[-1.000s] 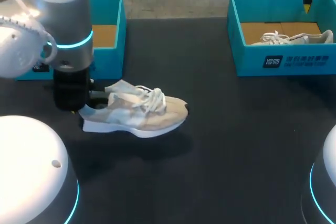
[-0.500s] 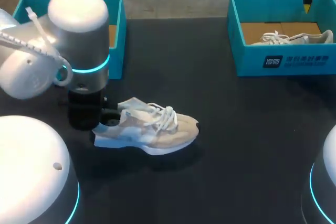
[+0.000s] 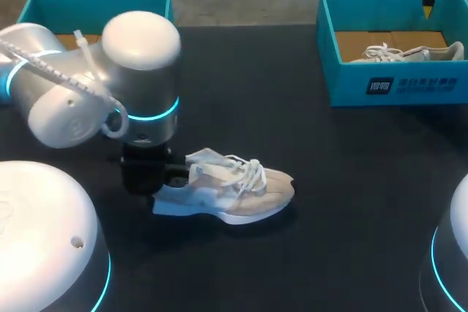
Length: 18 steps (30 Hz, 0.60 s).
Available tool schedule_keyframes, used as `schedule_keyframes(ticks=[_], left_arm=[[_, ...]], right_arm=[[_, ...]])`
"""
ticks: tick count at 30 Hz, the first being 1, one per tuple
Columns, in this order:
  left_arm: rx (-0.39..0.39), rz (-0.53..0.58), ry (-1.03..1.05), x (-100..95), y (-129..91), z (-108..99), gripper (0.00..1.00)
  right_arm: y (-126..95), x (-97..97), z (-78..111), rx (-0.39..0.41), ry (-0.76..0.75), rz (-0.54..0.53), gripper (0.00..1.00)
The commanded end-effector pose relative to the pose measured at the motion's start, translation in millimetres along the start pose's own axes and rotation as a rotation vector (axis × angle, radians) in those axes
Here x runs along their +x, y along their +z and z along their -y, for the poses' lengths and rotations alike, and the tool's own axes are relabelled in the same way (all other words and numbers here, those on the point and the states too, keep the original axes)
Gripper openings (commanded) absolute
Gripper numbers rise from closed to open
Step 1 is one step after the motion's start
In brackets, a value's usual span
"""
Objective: Take the shoe out of the shoebox, open the shoe tongue, remove and reinsert the insole, then place the shoe into the shoebox
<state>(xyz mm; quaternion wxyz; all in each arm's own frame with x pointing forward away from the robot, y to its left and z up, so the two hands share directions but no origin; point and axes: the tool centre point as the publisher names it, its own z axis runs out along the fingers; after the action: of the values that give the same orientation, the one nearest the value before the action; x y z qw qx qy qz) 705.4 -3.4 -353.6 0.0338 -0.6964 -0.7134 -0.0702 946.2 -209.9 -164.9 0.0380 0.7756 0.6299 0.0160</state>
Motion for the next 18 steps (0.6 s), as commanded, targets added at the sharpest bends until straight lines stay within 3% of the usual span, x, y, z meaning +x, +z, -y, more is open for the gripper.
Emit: schedule_keyframes(ticks=[1, 18], left_arm=[[0.001, -0.017, -0.001, -16.9, 7, -2, 0.00], [-0.012, -0.029, 0.018, -34.8, 17, 5, 0.00]], right_arm=[[0, -0.3, 0.9, -0.002, 0.001, 0.001, 1.00], [0, -0.3, 0.9, -0.002, 0.001, 0.001, 1.00]])
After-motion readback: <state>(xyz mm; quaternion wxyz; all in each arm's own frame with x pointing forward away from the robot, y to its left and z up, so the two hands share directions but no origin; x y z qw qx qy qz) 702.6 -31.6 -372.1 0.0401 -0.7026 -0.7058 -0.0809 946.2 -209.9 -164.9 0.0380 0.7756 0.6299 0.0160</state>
